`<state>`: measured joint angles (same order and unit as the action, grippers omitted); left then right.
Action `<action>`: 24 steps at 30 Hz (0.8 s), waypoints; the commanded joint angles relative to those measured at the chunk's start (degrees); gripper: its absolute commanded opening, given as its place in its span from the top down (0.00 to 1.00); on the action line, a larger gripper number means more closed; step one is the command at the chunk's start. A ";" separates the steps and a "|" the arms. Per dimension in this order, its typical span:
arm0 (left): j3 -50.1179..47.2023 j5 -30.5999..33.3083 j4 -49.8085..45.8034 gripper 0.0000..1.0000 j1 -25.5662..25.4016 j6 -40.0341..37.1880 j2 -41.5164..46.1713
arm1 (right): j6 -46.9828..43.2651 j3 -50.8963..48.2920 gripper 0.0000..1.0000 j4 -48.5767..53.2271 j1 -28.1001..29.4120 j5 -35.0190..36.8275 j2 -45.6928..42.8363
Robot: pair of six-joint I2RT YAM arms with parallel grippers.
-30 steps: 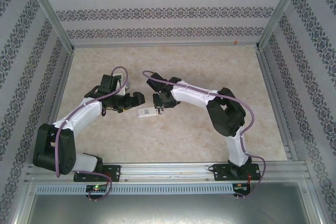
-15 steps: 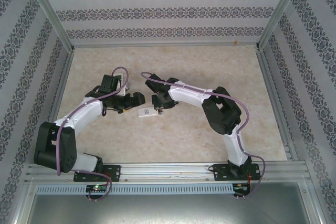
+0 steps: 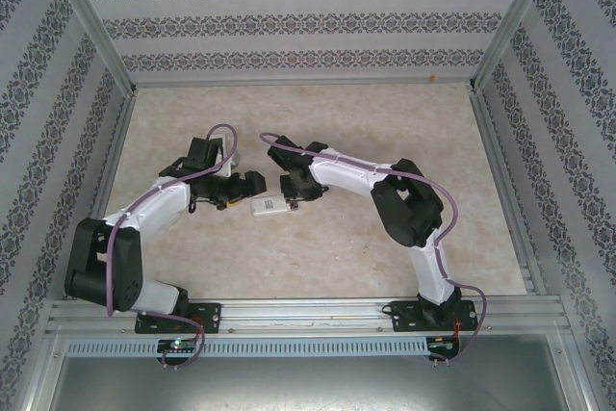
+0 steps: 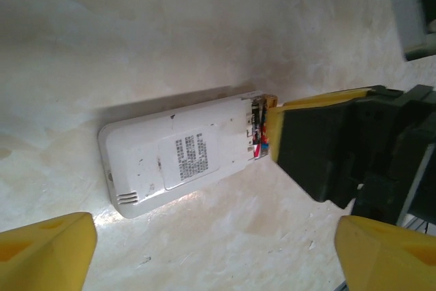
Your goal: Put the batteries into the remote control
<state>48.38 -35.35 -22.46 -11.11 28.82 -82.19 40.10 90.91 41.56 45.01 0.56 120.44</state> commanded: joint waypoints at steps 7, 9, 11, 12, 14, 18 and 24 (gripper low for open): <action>4.03 -0.02 -1.18 0.27 0.80 -1.50 -8.50 | 2.35 1.37 0.78 -0.33 -1.21 -2.36 -1.10; 4.54 -0.29 -1.19 0.28 0.77 -1.94 -9.83 | 2.44 1.55 0.78 -0.50 -1.10 -2.71 -0.53; 4.53 -0.32 -0.93 0.30 0.78 -2.19 -10.59 | 2.69 1.63 0.80 -0.60 -0.93 -2.93 -0.10; 4.45 -0.48 -0.71 0.31 0.78 -2.25 -10.86 | 2.84 1.63 0.80 -0.69 -0.98 -3.14 0.05; 4.50 -0.96 -0.27 0.34 0.75 -2.41 -11.68 | 3.05 1.59 0.81 -0.87 -0.90 -3.53 0.31; 4.67 -2.51 0.38 0.41 0.80 -2.72 -14.26 | 3.01 1.46 0.83 -0.87 -0.72 -3.78 0.72; 4.49 -3.05 1.36 0.44 0.75 -2.67 -15.35 | 3.17 1.28 0.85 -0.69 -0.54 -4.46 1.98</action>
<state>51.90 -37.08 -22.39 -10.76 27.38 -97.30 42.26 91.02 40.38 43.77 -2.87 120.77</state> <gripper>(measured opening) 0.559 0.148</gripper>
